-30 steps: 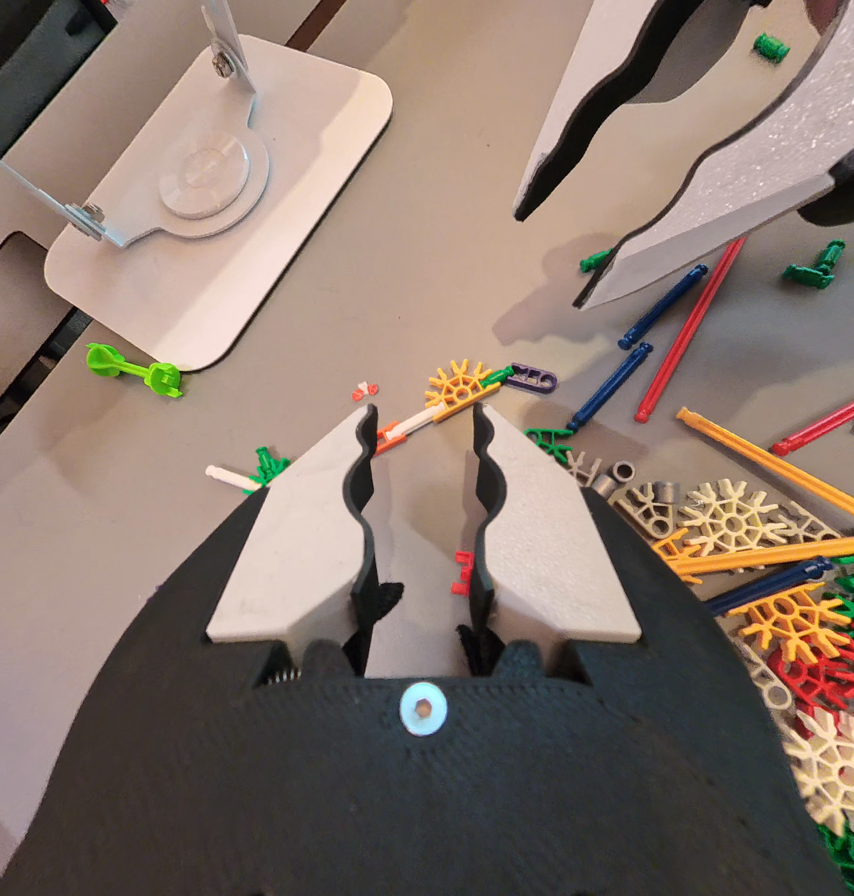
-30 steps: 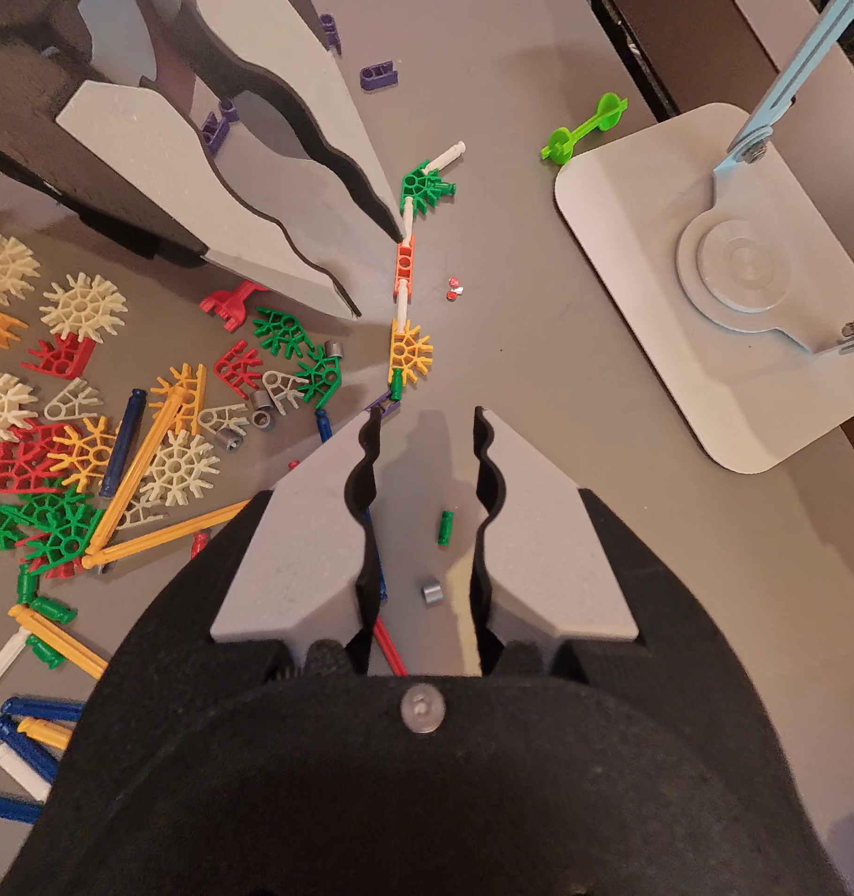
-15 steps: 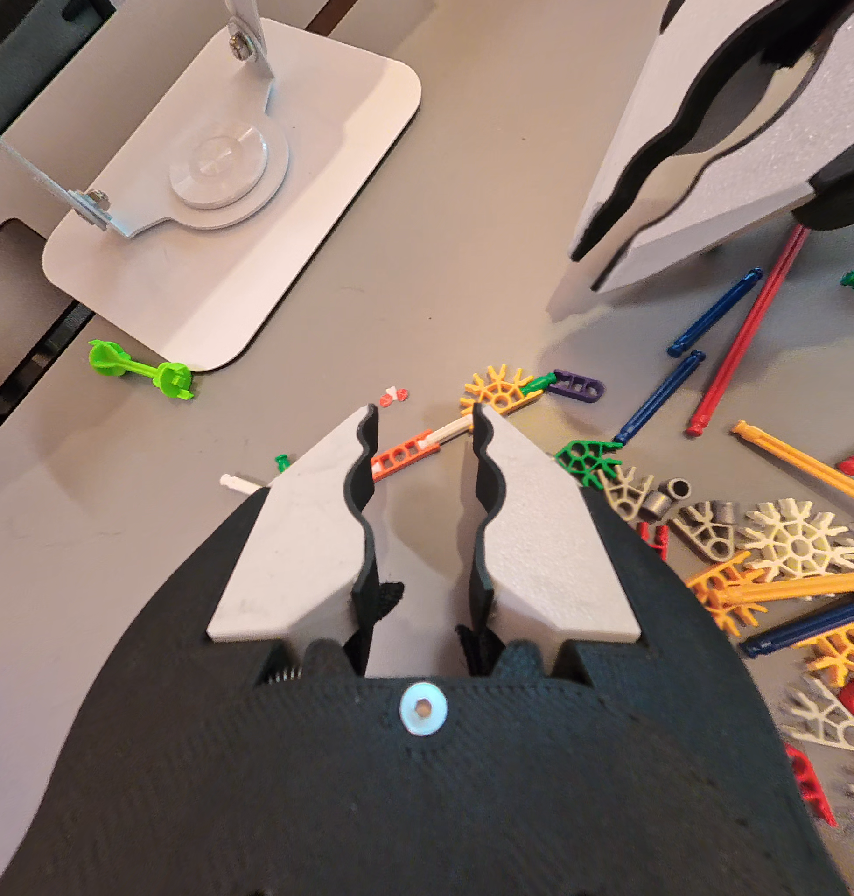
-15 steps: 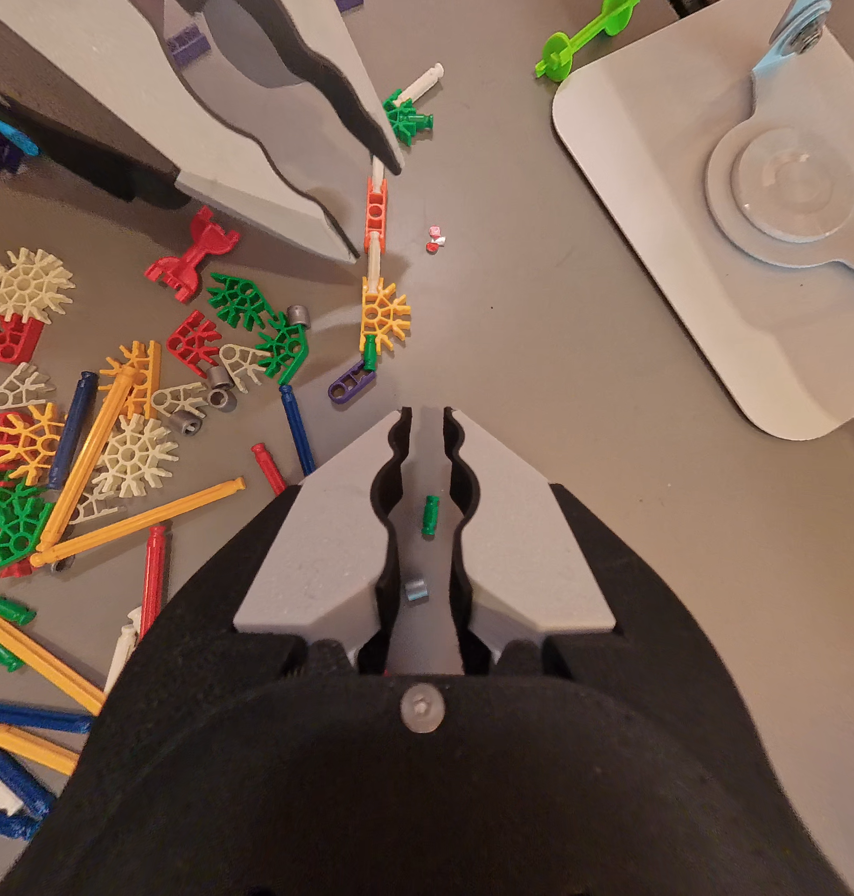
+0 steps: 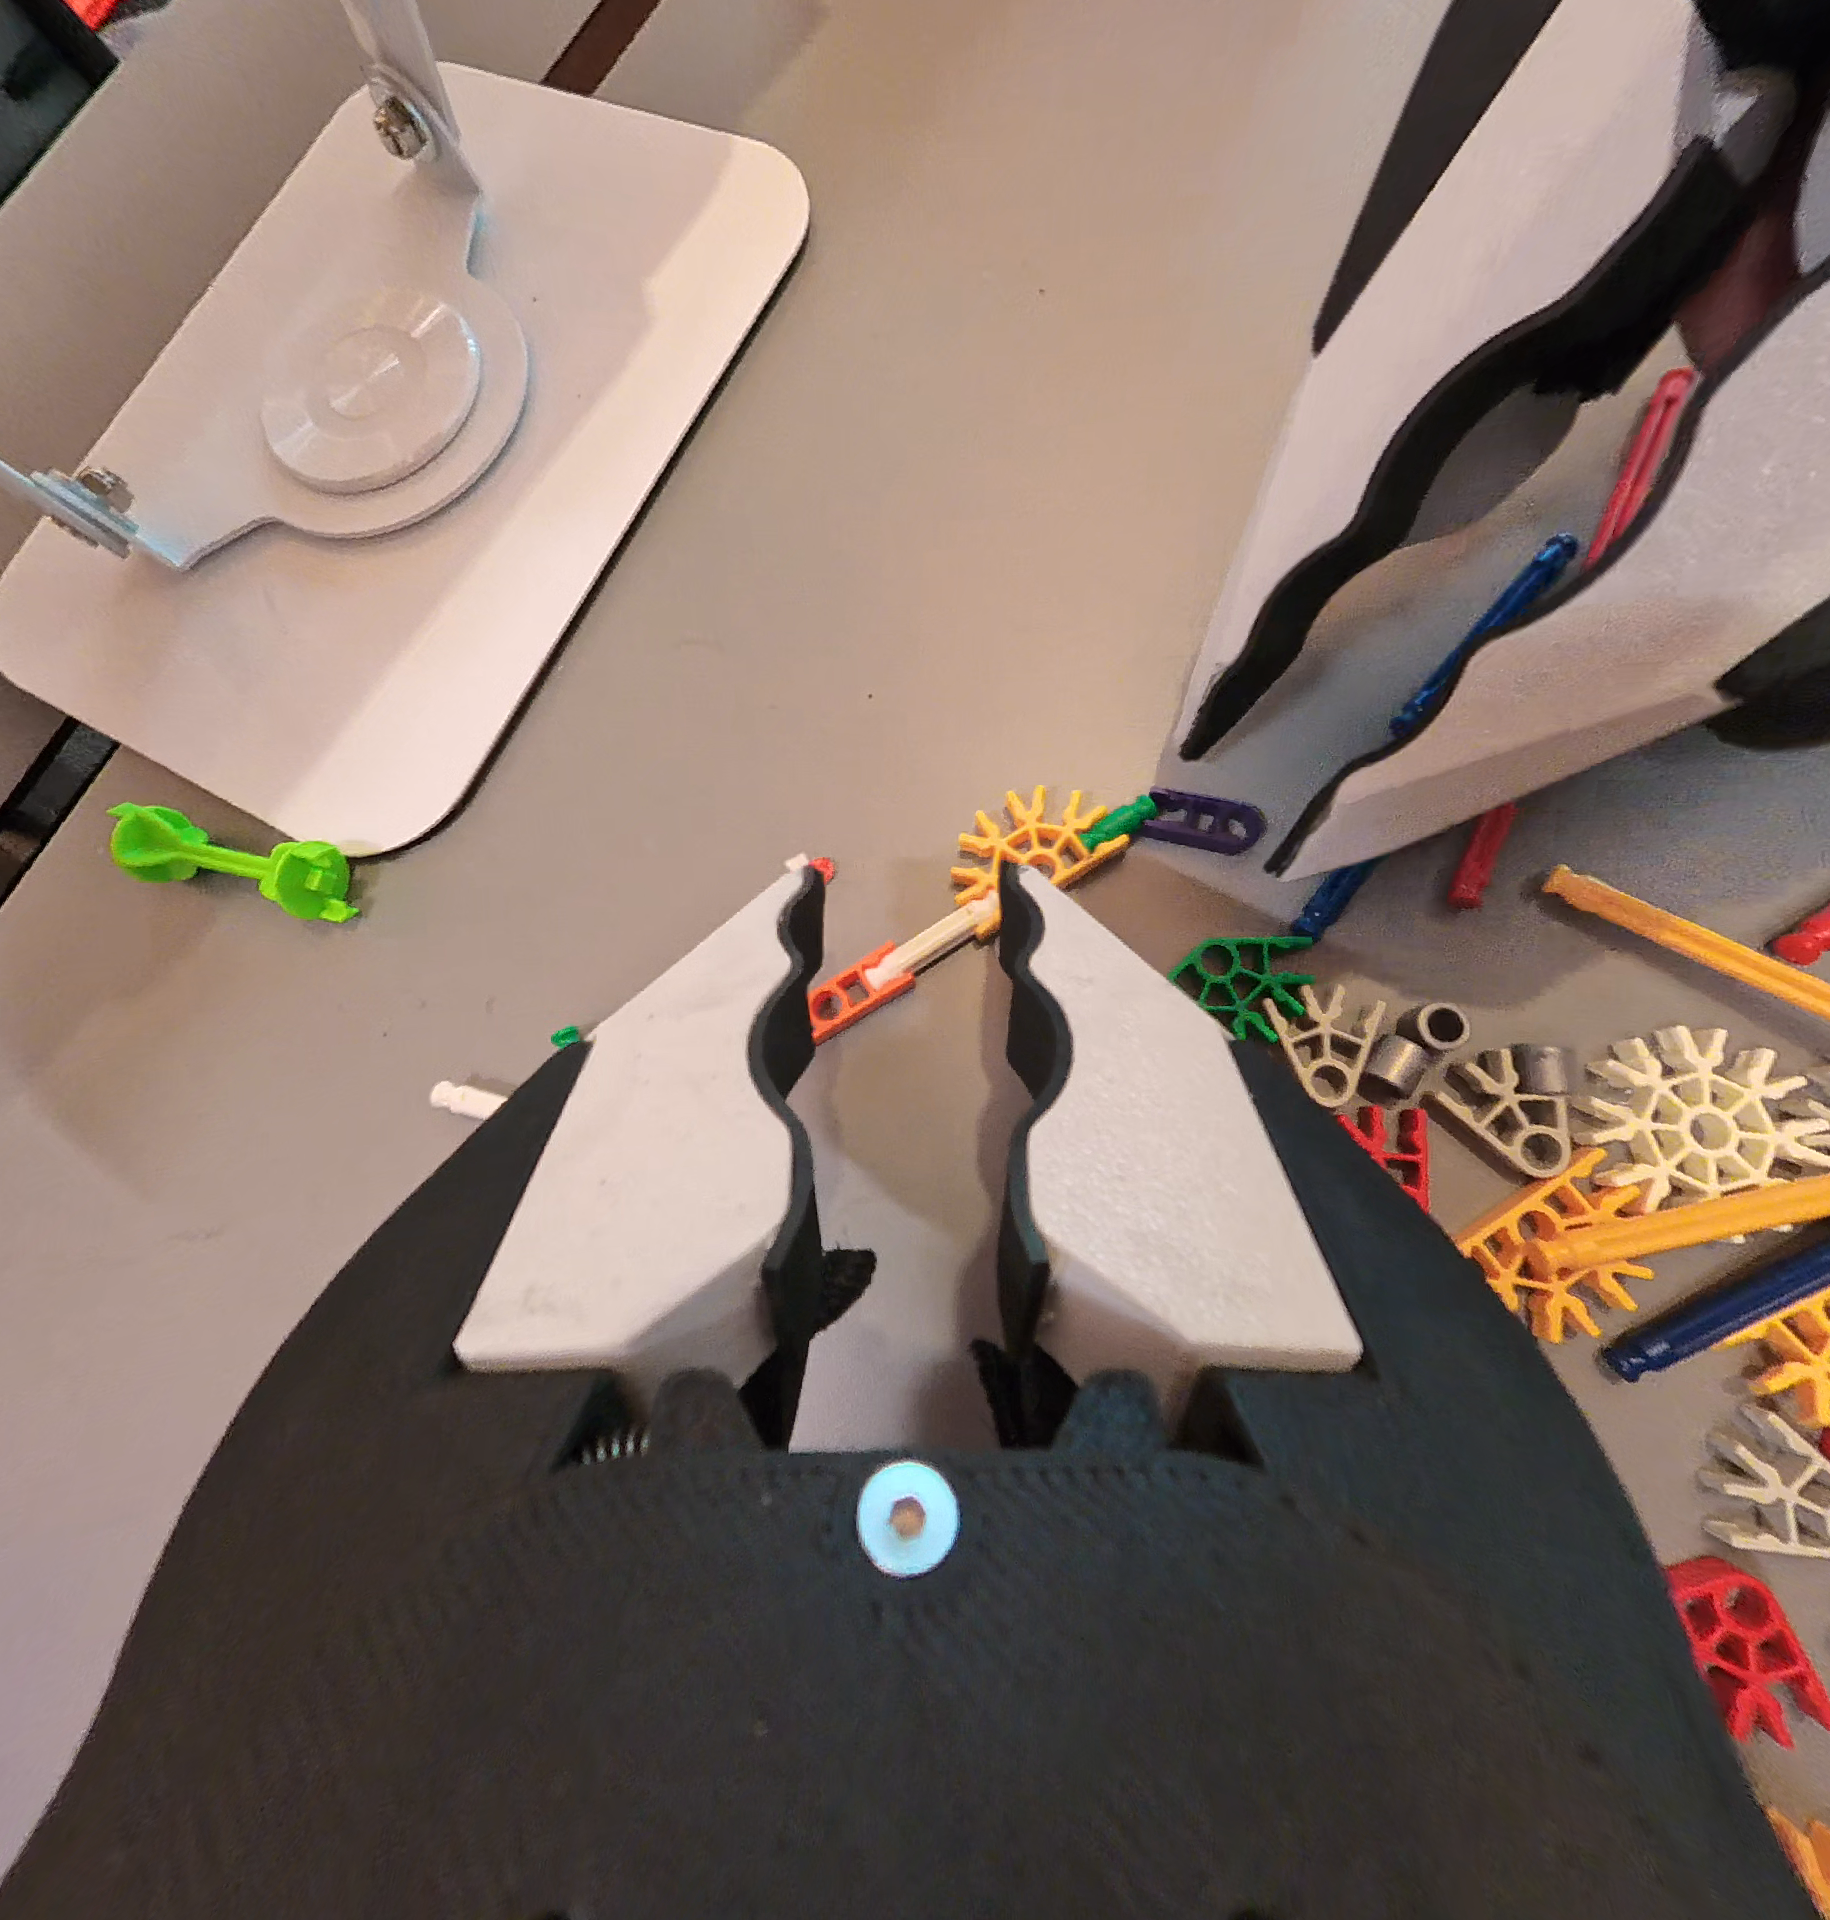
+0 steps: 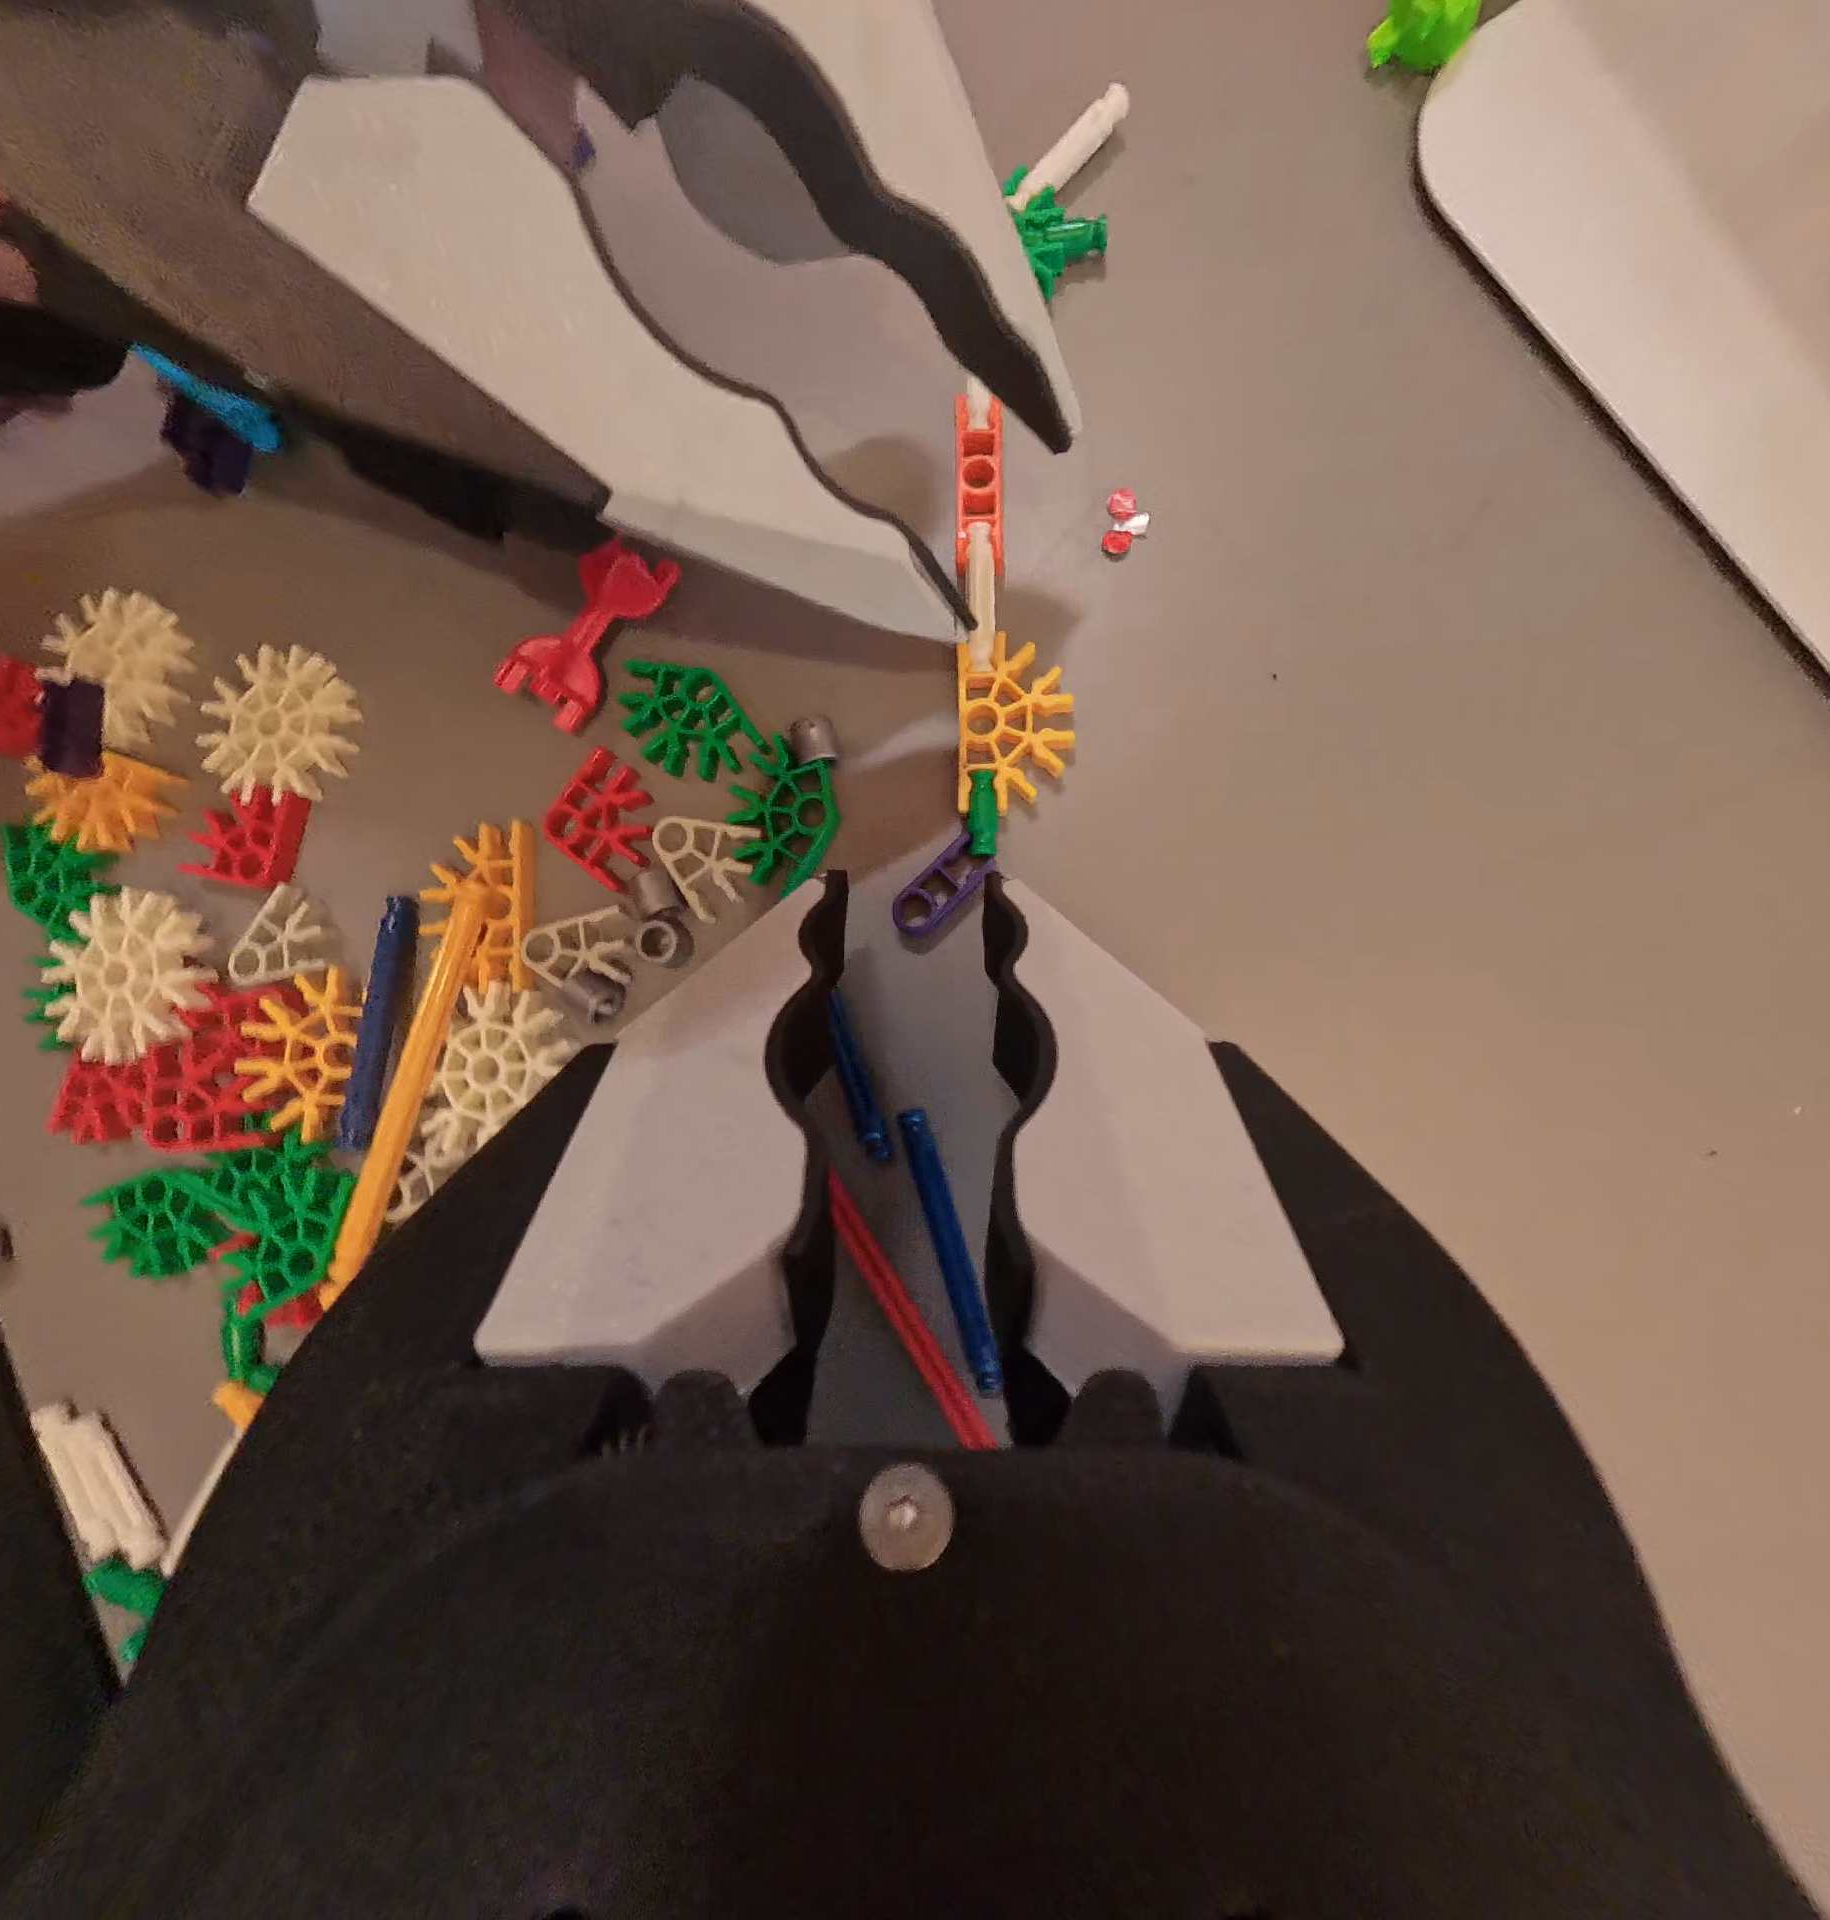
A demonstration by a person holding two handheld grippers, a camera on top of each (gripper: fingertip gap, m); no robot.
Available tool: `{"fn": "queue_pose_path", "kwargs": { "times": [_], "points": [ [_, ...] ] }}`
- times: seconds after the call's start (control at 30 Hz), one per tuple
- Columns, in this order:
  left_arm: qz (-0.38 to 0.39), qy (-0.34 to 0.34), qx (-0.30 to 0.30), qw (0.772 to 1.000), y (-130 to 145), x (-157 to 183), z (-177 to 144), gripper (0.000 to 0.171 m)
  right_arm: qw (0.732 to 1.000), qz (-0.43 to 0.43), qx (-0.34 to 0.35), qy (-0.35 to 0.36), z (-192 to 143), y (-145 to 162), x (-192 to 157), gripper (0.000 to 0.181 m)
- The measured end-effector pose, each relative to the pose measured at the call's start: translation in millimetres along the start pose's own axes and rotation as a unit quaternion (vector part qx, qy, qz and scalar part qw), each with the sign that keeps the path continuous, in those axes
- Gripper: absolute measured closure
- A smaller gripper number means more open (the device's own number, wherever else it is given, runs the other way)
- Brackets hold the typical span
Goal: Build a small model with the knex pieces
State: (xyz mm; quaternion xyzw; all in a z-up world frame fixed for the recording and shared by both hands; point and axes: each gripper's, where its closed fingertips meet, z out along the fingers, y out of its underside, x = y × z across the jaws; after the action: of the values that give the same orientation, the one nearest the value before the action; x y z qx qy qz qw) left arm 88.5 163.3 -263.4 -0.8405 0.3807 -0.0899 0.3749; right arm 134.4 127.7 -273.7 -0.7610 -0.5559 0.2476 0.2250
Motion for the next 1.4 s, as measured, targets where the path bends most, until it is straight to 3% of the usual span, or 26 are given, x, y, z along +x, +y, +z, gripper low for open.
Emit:
{"fn": "queue_pose_path", "kwargs": {
  "times": [0.2, 0.27, 0.47, 0.67, 1.03, 1.3, 1.33, 1.4],
  "points": [
    [-0.002, 0.008, -0.004, 1.0, 5, 4, 6, 0.141, 0.996, 0.034, -0.021, 0.075, 13, 5, 9, 0.161],
    [0.002, 0.01, -0.006, 1.0, 6, 5, 7, 0.141, 0.995, 0.034, -0.021, 0.086, 13, 5, 10, 0.173],
    [0.008, 0.018, -0.003, 1.0, 3, 6, 9, 0.144, 0.997, -0.001, -0.004, 0.072, 6, 2, 8, 0.174],
    [0.02, 0.044, -0.016, 0.999, 6, 15, 15, 0.16, 0.996, -0.07, 0.008, 0.06, 5, -7, 12, 0.174],
    [0.025, 0.046, -0.011, 0.999, 7, 18, 17, 0.166, 0.996, -0.081, -0.01, 0.033, 14, -3, 13, 0.175],
    [0.032, 0.046, -0.006, 0.998, 7, 19, 17, 0.167, 0.995, -0.075, -0.063, 0.033, 15, -1, 13, 0.175],
    [0.031, 0.083, -0.002, 0.996, 6, 32, 17, 0.171, 0.994, -0.076, -0.071, 0.033, 16, -1, 13, 0.174],
    [0.049, 0.057, 0.001, 0.997, 5, 29, 18, 0.171, 0.993, -0.076, -0.087, 0.033, 17, -1, 13, 0.174]
  ]
}}
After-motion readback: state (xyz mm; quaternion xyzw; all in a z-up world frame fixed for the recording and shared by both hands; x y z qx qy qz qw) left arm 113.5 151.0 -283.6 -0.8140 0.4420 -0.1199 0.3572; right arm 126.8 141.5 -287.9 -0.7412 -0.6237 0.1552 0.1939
